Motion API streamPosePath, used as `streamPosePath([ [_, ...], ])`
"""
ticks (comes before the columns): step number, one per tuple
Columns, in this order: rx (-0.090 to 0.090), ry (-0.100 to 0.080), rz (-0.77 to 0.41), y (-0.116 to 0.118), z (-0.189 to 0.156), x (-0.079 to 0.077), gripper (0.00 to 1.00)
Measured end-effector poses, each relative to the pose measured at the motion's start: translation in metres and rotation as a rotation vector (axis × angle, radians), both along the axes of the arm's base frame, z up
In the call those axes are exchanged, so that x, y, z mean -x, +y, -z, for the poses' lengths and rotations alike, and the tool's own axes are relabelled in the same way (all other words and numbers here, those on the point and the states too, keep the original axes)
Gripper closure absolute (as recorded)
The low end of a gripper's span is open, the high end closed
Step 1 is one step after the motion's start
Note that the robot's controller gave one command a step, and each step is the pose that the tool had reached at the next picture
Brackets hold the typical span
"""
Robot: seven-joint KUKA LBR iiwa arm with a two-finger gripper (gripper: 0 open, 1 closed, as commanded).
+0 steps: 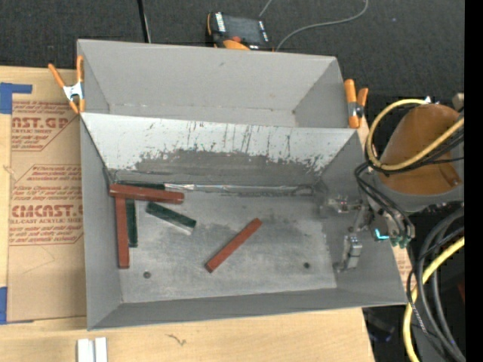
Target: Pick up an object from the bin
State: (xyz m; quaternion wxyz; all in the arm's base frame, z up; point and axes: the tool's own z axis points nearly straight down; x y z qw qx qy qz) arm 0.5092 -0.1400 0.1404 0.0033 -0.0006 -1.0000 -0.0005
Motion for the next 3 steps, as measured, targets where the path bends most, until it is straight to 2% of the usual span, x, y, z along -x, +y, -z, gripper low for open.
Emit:
streamPosePath([
  [1, -0.002, -0.011, -0.057, 0.059, 0.011, -0.046, 0.0],
  [2, -0.004, -0.004, -0.334, 0.122, 0.073, -0.033, 0.0],
  [3, -0.006, -0.007, -0.398, 0.206, 0.071, -0.022, 0.0],
])
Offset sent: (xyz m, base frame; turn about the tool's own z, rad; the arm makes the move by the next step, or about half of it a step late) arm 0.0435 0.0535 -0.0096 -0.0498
